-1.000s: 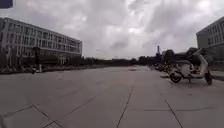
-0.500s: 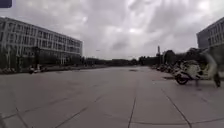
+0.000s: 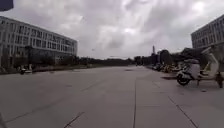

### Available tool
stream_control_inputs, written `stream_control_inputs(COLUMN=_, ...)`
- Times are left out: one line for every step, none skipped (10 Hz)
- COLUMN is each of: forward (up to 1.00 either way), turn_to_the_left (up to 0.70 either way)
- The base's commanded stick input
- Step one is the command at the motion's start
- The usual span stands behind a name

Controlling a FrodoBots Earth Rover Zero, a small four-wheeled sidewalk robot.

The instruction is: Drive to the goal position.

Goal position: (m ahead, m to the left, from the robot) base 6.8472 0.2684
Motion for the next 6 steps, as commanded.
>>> stream_control_inputs(forward=0.7, turn_to_the_left=0.0)
stream_control_inputs(forward=0.7, turn_to_the_left=0.0)
stream_control_inputs(forward=0.7, turn_to_the_left=0.0)
stream_control_inputs(forward=0.7, turn_to_the_left=0.0)
stream_control_inputs(forward=0.7, turn_to_the_left=0.0)
stream_control_inputs(forward=0.7, turn_to_the_left=0.0)
